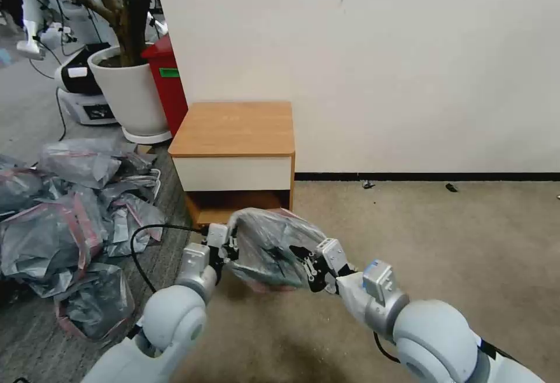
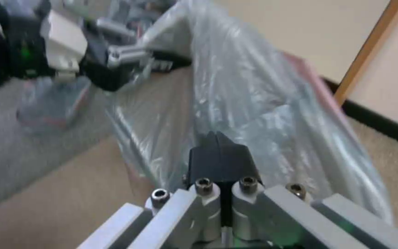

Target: Pick up the garbage bag from the table and place it over the trash can.

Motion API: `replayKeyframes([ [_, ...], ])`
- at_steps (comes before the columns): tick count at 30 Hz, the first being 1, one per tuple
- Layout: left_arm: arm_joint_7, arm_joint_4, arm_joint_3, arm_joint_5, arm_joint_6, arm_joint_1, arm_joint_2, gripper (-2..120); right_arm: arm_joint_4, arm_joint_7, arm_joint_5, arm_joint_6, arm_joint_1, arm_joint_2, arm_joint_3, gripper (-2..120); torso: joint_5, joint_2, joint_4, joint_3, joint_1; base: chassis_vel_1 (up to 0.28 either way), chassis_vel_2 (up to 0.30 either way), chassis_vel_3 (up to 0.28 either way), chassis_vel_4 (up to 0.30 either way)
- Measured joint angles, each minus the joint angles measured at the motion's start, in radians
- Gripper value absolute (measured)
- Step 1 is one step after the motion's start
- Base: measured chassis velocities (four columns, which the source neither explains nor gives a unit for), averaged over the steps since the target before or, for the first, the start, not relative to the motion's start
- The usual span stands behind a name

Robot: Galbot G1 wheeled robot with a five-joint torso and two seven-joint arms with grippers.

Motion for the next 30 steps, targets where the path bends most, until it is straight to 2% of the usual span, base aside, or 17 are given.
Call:
replayKeyframes([
  [5,0.008,0.001,0.030,0.045,-0.005,0.000,-0.012,1,-0.038,0.002,0.005,-0.062,0.063,0.003,-0.060,0,0.0000,0.000,0.0001,0.000,0.000,0.000,0.000,0.000,0.000],
  [15,0.011,-0.001,0.051,0.071,-0.006,0.009,-0.016,1,-0.107,0.045,0.007,-0.065,0.124,0.036,-0.120,0,-0.0001,0.000,0.0001,0.000,0.000,0.000,0.000,0.000,0.000],
  [30,0.013,-0.008,0.085,0.100,-0.009,0.012,-0.036,1,-0.290,0.142,0.003,-0.064,0.184,0.078,-0.173,0,0.0000,0.000,0.0000,0.000,0.000,0.000,0.000,0.000,0.000],
])
